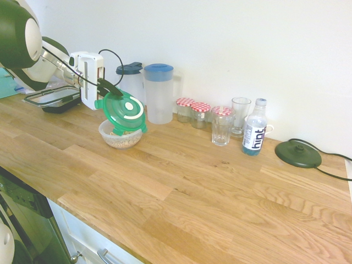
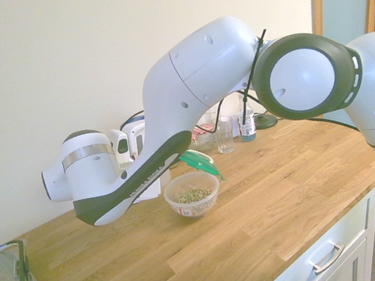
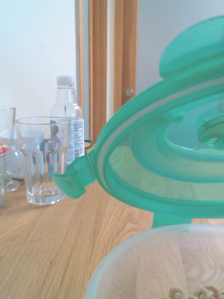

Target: Cover the lid of food container

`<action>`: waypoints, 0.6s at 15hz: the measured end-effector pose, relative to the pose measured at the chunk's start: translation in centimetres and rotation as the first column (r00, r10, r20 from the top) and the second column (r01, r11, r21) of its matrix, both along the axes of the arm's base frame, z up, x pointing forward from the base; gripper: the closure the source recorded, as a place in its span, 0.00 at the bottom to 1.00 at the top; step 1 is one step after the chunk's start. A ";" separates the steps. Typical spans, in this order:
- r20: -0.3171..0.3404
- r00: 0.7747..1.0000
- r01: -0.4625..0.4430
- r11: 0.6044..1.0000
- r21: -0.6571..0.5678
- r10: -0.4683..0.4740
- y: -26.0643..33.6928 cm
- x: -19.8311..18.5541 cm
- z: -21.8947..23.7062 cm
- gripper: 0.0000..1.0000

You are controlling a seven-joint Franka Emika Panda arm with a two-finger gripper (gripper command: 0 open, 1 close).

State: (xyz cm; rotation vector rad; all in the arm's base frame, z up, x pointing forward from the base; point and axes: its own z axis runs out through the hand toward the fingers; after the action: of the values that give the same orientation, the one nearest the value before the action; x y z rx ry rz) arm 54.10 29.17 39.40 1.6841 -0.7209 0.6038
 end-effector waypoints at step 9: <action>-0.025 0.999 -0.023 1.000 0.018 0.024 1.3 -0.5 -1.5 0.00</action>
State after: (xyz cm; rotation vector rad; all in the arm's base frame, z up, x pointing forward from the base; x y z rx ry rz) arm 53.63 30.44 37.87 1.7157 -0.6912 0.5937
